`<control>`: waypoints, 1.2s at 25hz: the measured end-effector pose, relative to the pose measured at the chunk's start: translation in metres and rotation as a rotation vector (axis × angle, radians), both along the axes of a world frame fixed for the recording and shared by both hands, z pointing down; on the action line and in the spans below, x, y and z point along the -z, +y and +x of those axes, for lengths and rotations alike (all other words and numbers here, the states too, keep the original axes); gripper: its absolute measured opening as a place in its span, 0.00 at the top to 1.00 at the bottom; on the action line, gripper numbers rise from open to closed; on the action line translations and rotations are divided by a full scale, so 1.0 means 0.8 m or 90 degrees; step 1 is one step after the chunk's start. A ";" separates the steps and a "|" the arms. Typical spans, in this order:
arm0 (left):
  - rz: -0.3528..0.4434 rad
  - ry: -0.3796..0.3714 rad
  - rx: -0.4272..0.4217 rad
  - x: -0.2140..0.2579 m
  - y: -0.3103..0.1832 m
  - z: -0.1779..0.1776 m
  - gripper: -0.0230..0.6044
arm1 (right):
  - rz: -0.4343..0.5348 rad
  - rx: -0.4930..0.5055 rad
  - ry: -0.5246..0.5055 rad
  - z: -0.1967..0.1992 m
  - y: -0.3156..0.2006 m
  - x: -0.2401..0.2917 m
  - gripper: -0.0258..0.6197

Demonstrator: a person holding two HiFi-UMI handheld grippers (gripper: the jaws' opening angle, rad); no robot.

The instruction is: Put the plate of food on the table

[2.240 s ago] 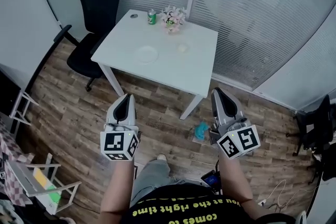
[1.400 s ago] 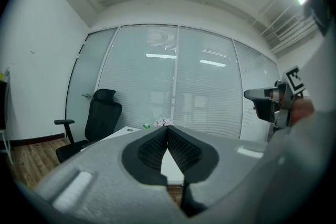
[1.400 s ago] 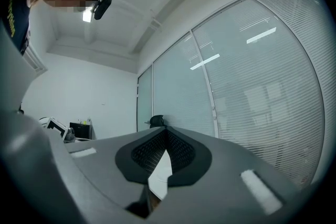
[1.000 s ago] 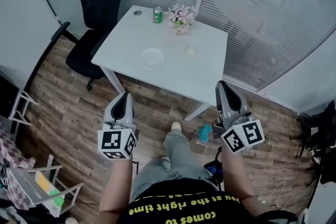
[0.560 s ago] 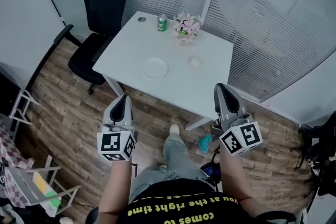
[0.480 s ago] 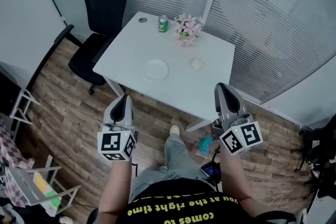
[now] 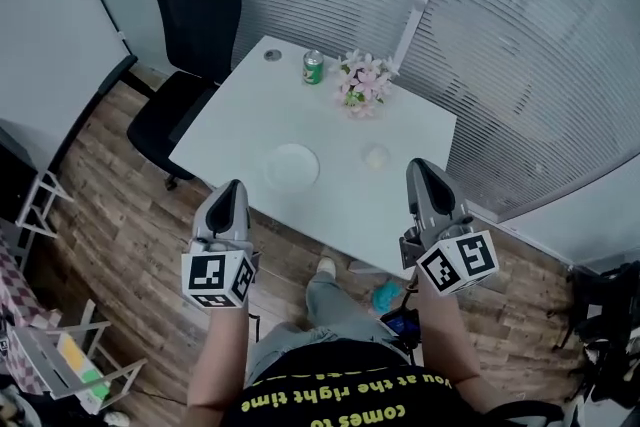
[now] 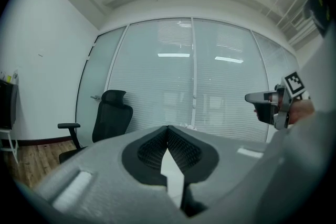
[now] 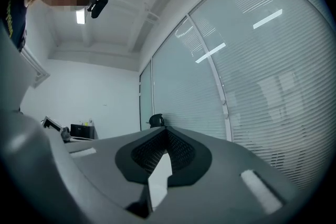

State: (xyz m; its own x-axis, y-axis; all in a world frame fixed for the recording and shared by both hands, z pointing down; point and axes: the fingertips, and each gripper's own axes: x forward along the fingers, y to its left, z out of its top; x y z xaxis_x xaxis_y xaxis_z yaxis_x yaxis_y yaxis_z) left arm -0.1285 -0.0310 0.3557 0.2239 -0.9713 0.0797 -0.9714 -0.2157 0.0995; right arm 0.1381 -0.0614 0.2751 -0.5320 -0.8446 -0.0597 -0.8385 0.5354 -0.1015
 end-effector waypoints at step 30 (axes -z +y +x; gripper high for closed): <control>-0.020 0.001 0.004 -0.005 -0.191 0.030 0.96 | -0.048 0.028 0.004 0.015 -0.184 -0.033 0.95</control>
State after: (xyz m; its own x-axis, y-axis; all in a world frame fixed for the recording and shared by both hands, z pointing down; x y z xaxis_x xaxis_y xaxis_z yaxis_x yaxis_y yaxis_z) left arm -0.1043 -0.1835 0.3598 0.2179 -0.9697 0.1104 -0.9725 -0.2063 0.1080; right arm 0.1503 -0.2090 0.3016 -0.5695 -0.8219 0.0065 -0.8147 0.5635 -0.1369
